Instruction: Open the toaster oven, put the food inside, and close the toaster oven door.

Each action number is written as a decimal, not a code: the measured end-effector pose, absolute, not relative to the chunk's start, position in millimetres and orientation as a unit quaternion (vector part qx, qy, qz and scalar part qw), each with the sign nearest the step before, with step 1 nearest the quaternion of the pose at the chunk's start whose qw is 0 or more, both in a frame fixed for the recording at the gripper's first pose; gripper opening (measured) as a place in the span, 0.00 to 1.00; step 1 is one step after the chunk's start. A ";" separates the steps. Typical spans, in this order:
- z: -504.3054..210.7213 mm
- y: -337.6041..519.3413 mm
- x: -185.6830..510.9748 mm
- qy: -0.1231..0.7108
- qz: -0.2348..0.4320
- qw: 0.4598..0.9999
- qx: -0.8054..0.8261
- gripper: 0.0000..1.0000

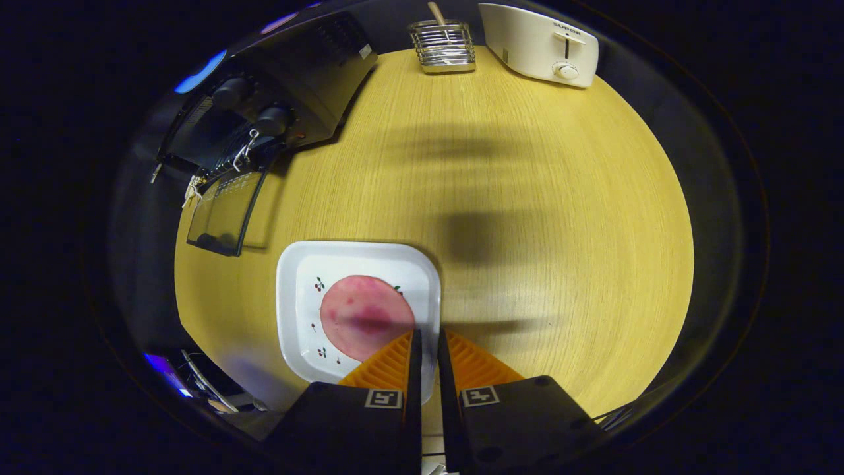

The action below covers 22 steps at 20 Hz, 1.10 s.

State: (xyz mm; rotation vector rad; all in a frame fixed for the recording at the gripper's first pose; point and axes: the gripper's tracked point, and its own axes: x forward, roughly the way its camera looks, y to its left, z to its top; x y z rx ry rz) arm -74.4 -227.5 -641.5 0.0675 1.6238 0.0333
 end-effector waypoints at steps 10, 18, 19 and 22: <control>-644.7 -224.8 -76.6 0.749 0.038 0.626 0.213 0.05; -639.3 -227.1 -80.2 0.721 0.028 0.591 0.361 0.05; -637.7 -226.7 -81.6 0.719 0.025 0.598 0.355 0.05; -632.5 -218.1 -79.4 0.712 0.018 0.611 0.346 0.05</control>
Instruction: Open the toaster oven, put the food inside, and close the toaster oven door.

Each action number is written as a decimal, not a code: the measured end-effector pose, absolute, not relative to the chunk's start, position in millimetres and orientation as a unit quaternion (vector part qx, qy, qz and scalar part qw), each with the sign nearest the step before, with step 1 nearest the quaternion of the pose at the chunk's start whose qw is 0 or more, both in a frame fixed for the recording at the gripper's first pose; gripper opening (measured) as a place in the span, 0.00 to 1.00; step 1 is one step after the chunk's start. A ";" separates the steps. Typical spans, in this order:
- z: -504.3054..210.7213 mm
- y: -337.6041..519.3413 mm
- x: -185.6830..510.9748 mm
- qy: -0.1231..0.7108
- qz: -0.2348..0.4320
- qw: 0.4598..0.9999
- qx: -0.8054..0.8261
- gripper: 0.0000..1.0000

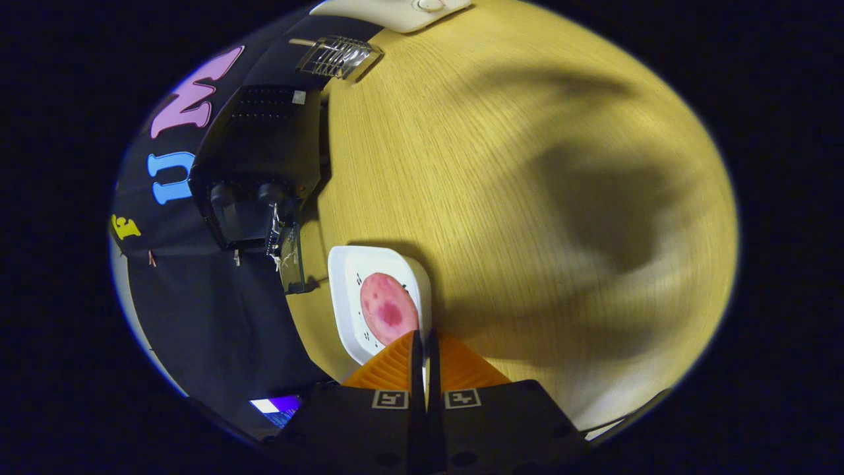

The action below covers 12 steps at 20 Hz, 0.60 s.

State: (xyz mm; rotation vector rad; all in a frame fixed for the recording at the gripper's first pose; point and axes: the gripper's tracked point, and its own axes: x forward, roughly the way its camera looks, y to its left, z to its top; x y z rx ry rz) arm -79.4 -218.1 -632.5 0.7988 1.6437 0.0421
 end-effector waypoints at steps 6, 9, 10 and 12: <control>-601.1 -192.1 -69.7 0.657 -0.012 0.631 0.412 0.05; -583.8 -163.6 -64.4 0.629 -0.033 0.634 0.449 0.05; -579.6 -152.1 -60.3 0.620 -0.039 0.633 0.462 0.05; -572.6 -128.2 -54.3 0.600 -0.052 0.638 0.480 0.05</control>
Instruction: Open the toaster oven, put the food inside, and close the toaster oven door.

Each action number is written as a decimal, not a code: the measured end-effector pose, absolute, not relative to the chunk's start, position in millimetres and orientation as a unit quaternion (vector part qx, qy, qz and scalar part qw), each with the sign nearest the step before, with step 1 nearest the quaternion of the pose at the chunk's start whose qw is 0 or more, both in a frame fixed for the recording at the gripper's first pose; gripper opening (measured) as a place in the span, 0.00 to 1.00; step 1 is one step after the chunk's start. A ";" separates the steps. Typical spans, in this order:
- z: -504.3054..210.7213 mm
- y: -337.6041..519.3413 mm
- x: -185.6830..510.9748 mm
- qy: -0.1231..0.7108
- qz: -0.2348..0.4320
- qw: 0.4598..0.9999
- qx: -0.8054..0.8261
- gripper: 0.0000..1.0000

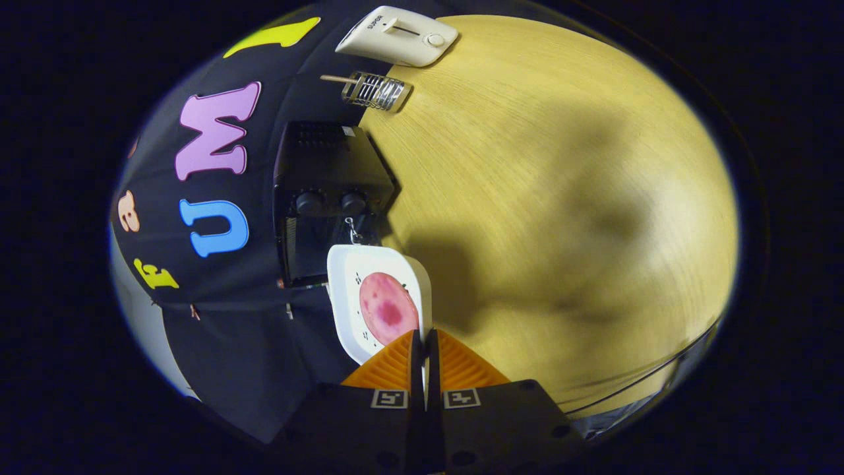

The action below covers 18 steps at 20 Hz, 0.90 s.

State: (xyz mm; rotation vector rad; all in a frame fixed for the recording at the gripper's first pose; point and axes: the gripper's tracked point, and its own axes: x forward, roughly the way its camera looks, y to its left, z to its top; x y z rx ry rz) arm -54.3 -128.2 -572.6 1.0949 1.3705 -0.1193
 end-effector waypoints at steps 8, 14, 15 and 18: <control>-591.8 -24.9 -15.8 0.527 -0.148 0.633 0.548 0.05; -636.5 33.2 27.1 0.498 -0.216 0.626 0.560 0.05; -639.5 39.4 36.1 0.488 -0.224 0.626 0.565 0.05; -649.1 45.5 67.8 0.456 -0.249 0.626 0.581 0.05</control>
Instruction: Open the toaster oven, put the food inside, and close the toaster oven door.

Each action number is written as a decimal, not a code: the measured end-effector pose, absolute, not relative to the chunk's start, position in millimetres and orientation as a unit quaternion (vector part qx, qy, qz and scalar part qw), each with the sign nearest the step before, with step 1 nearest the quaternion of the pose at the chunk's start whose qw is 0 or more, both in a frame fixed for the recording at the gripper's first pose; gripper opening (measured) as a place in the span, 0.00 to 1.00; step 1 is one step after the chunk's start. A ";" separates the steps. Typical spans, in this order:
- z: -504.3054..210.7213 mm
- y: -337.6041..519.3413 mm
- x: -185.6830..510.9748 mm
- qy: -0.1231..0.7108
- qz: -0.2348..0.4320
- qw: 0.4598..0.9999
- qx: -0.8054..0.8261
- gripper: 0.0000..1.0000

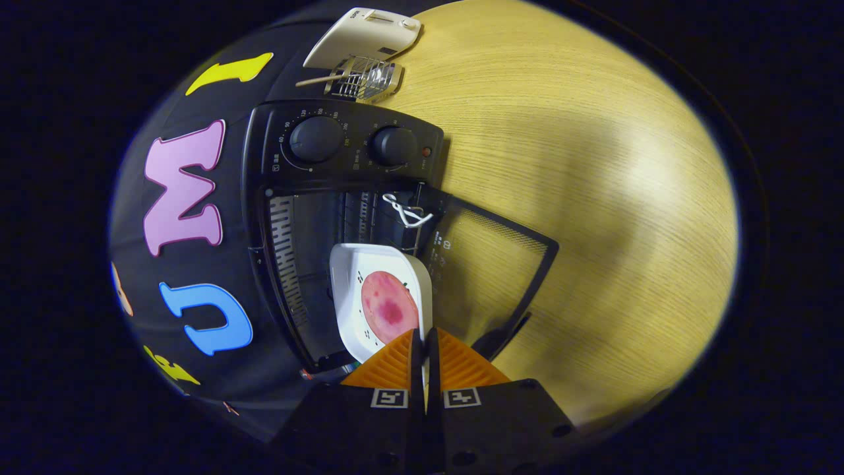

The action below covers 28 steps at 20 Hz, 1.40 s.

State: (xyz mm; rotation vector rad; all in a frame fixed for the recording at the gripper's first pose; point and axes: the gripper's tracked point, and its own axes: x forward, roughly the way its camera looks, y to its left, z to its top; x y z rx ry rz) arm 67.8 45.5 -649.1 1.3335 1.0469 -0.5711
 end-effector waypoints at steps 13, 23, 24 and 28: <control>-688.4 68.1 158.4 0.372 -0.332 0.601 0.625 0.05; -691.9 68.5 164.3 0.378 -0.340 0.589 0.628 0.07; -688.0 69.4 164.4 0.378 -0.339 0.588 0.630 0.08; -680.9 69.4 162.6 0.380 -0.332 0.593 0.628 0.20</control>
